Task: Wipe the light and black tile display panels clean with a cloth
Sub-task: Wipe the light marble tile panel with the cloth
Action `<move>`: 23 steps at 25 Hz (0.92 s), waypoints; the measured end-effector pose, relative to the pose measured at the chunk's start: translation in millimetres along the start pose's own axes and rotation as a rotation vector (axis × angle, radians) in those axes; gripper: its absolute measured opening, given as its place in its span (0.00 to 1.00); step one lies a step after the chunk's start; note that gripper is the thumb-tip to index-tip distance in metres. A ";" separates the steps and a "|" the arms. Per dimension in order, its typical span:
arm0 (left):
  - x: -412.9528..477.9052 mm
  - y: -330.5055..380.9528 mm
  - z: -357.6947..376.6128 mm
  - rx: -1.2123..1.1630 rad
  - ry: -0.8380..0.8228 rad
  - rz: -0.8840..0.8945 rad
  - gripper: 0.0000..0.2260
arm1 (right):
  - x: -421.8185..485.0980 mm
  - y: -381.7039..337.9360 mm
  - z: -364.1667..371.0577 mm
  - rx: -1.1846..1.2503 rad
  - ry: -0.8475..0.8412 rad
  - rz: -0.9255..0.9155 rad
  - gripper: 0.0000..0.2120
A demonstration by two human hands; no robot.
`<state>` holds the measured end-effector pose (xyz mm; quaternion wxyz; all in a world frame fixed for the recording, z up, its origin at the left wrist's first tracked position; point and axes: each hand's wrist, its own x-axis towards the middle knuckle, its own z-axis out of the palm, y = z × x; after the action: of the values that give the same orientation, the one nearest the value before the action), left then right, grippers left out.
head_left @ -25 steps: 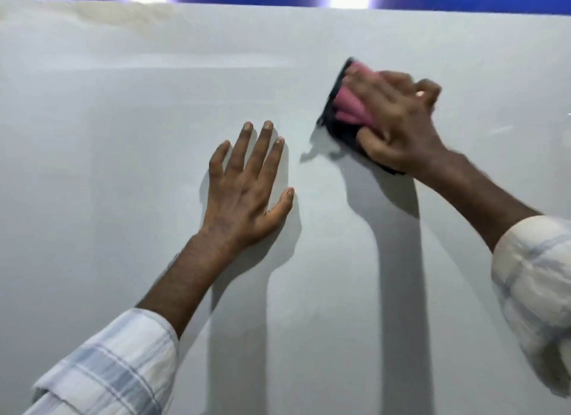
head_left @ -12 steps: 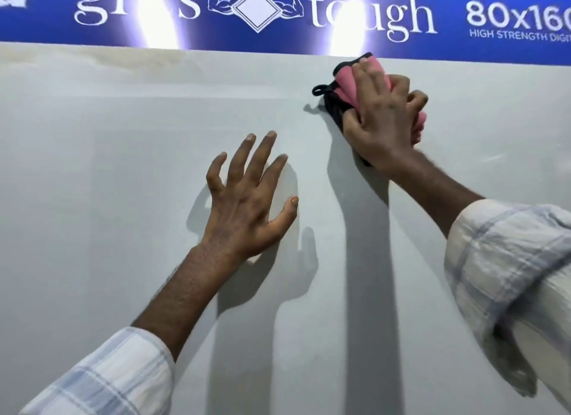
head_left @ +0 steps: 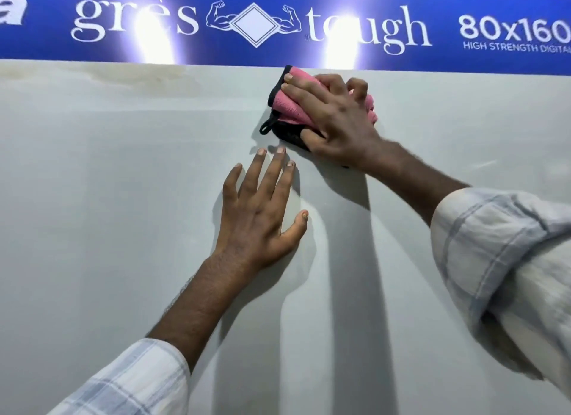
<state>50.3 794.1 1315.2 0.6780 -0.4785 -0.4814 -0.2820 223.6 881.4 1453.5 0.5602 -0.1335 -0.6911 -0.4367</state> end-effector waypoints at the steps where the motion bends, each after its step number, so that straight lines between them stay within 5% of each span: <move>1: -0.9 -0.4 0.1 -0.007 -0.007 -0.004 0.34 | 0.6 12.8 -2.7 0.018 -0.009 -0.029 0.35; 5: -1.5 2.2 1.0 -0.023 -0.017 -0.006 0.34 | 8.8 44.5 -4.6 -0.001 0.063 0.477 0.33; 11: -2.3 0.6 0.8 -0.044 0.001 -0.002 0.34 | -1.2 39.2 -6.1 -0.014 -0.019 0.087 0.34; 15: -3.4 1.0 3.1 -0.083 0.004 0.004 0.35 | -7.7 73.6 -8.9 -0.008 0.066 0.606 0.32; 19: -3.0 -0.8 4.3 -0.083 0.023 0.009 0.35 | -4.4 23.4 -2.1 -0.044 0.010 0.342 0.34; 23: -3.0 1.3 -0.2 -0.121 0.019 0.002 0.32 | -24.6 55.7 -13.5 0.053 -0.024 0.141 0.33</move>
<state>50.3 794.2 1311.9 0.6525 -0.5164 -0.4567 -0.3146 278.3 911.3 1456.7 0.5848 -0.1723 -0.6977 -0.3762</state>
